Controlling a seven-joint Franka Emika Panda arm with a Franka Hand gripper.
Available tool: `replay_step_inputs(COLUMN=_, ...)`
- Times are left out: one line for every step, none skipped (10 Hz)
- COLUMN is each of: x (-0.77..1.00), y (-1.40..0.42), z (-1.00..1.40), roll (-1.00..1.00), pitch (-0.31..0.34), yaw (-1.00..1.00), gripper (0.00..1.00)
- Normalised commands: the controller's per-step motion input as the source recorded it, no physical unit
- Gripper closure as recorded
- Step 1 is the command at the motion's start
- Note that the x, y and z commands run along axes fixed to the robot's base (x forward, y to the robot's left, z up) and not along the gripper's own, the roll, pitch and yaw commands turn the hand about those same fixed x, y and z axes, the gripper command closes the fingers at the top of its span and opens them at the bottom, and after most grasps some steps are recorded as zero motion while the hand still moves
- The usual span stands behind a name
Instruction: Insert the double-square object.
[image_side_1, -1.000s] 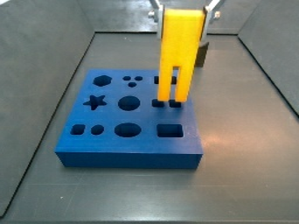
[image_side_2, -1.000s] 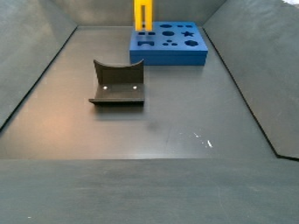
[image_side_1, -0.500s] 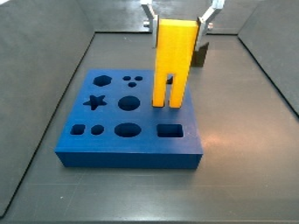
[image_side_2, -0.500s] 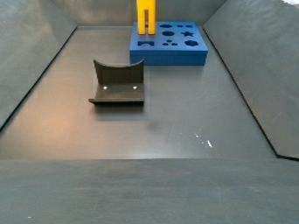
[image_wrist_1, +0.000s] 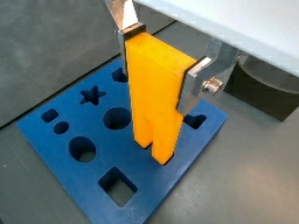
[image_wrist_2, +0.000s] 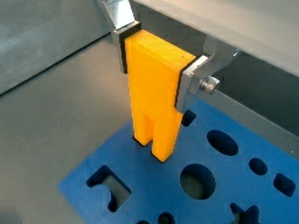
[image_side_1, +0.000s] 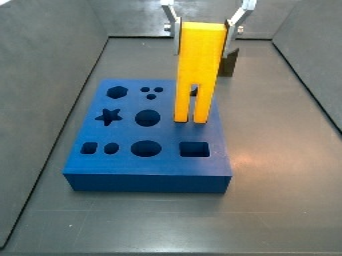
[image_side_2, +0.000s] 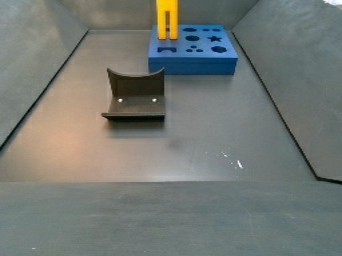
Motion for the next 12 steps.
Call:
replay_step_inputs(x=0.00, y=0.03, z=-0.10, roll=0.00, pitch=0.000, yaw=0.14, gripper=1.00)
replay_step_inputs(x=0.00, y=0.02, z=-0.13, roll=0.00, pitch=-0.001, yaw=0.13, gripper=1.00)
replay_step_inputs(x=0.00, y=0.00, z=-0.23, roll=0.00, pitch=-0.024, yaw=0.09, gripper=1.00)
replay_step_inputs(x=0.00, y=0.00, z=-0.38, roll=0.00, pitch=-0.027, yaw=0.07, gripper=1.00)
replay_step_inputs(x=0.00, y=-0.04, z=-0.51, roll=0.01, pitch=-0.020, yaw=0.04, gripper=1.00)
replay_step_inputs(x=0.04, y=-0.02, z=-0.54, roll=0.01, pitch=-0.011, yaw=0.04, gripper=1.00)
replay_step_inputs(x=0.03, y=-0.01, z=-0.57, roll=0.02, pitch=-0.010, yaw=0.04, gripper=1.00)
replay_step_inputs(x=0.03, y=0.00, z=-0.56, roll=0.05, pitch=0.000, yaw=0.03, gripper=1.00)
replay_step_inputs(x=0.02, y=0.00, z=-0.51, roll=0.06, pitch=0.000, yaw=0.01, gripper=1.00)
replay_step_inputs(x=0.00, y=0.00, z=-0.24, roll=0.05, pitch=0.000, yaw=0.00, gripper=1.00)
replay_step_inputs(x=0.00, y=0.00, z=-0.02, roll=0.00, pitch=0.000, yaw=0.00, gripper=1.00)
replay_step_inputs(x=0.00, y=-0.01, z=-0.67, roll=0.08, pitch=-0.074, yaw=0.00, gripper=1.00)
